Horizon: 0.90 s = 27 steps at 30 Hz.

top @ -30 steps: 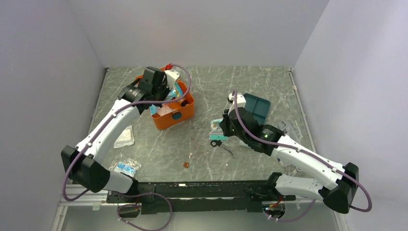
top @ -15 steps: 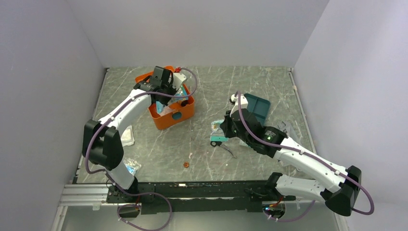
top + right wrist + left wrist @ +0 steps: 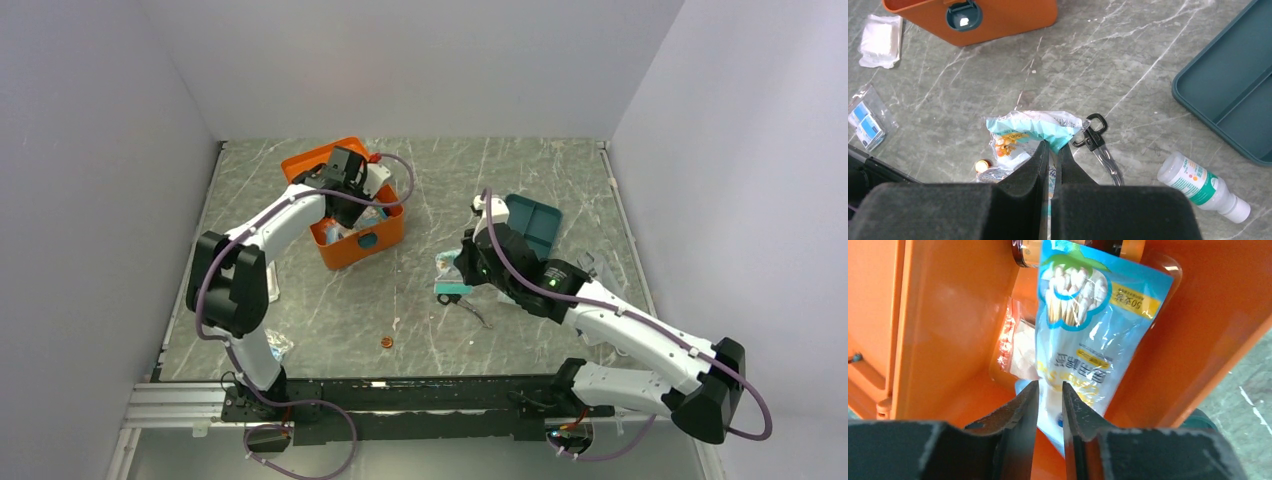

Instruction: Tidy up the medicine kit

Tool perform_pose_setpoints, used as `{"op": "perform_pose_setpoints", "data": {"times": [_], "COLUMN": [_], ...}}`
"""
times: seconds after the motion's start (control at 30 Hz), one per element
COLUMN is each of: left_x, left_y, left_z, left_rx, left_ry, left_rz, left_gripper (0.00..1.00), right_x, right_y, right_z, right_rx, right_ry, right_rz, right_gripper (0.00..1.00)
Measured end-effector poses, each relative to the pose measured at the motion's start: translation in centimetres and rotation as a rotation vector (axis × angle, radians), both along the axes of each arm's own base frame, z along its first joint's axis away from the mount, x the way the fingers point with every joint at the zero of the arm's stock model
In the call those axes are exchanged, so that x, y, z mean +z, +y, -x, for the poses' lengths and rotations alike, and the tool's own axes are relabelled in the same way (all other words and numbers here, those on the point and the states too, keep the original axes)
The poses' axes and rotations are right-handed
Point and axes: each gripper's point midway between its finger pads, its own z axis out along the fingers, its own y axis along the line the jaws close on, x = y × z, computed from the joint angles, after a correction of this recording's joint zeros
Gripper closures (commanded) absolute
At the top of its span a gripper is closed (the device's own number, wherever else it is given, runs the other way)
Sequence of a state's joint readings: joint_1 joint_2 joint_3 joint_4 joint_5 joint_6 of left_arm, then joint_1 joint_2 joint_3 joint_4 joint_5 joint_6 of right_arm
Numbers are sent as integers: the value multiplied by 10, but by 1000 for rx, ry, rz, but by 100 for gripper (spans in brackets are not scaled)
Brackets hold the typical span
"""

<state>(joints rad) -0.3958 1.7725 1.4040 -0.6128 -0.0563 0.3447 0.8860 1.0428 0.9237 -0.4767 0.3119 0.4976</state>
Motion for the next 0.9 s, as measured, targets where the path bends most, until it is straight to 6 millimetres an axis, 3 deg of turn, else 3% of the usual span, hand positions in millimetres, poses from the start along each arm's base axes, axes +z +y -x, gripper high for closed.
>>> {"op": "perform_pose_setpoints", "data": {"times": [0.17, 0.27, 0.33, 0.43, 0.47, 0.5, 0.73, 0.9], "left_x": [7, 23, 39, 65, 75, 84, 146, 162], "left_y": [-2, -4, -4, -3, -1, 3, 34, 59], "left_z": [15, 23, 24, 29, 33, 37, 61, 81], "left_rx": [7, 15, 26, 47, 65, 80, 234, 345], "left_ry": [4, -22, -55, -124, -153, -180, -393, -473], "left_rz": [53, 96, 125, 171, 191, 201, 274, 287], "left_gripper": [59, 53, 36, 22, 5, 1, 1, 1], "right_x": [12, 25, 33, 43, 44, 46, 61, 60], "right_y": [7, 10, 12, 15, 15, 15, 49, 90], "right_z": [-10, -20, -30, -48, -52, -59, -102, -133], "right_rx": [10, 7, -1, -9, -17, -20, 30, 120], "right_ry": [-24, -48, -66, -89, -93, -94, -108, -93], "right_rz": [12, 14, 11, -3, -6, -7, -26, -33], "right_gripper": [100, 100, 100, 100, 100, 100, 100, 100]}}
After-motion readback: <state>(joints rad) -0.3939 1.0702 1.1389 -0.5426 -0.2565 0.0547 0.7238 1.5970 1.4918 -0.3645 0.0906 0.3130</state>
